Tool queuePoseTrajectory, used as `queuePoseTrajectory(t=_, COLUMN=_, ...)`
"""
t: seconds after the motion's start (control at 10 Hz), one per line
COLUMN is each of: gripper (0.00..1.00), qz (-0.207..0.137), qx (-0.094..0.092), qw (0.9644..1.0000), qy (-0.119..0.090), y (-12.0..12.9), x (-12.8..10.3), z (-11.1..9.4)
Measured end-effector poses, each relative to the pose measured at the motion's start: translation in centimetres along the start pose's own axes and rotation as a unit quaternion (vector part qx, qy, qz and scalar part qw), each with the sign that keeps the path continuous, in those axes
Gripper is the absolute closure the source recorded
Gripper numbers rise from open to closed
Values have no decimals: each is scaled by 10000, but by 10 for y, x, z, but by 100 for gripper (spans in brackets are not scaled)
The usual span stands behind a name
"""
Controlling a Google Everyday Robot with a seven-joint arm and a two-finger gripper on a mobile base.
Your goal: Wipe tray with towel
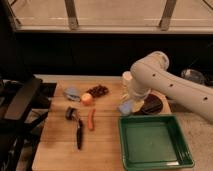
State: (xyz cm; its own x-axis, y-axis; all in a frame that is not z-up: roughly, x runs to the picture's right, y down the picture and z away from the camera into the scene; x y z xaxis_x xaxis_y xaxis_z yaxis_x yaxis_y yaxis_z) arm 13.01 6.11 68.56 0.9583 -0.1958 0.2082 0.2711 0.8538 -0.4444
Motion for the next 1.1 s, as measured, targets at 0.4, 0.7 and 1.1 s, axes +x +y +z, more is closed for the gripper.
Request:
queuePoseTrajectory(t=0.4, gripper=35, qz=-231, qx=129, qw=9991, qy=-344, y=-43, x=-23, z=6)
queuePoseTrajectory(t=0.7, gripper=35, qz=-544, qx=133, qw=9955, qy=-765, y=-116, x=-79, z=28)
queuePoseTrajectory(t=1.1, gripper=35, qz=-914, qx=77, qw=9891, qy=-1153, y=-173, x=-158, z=58)
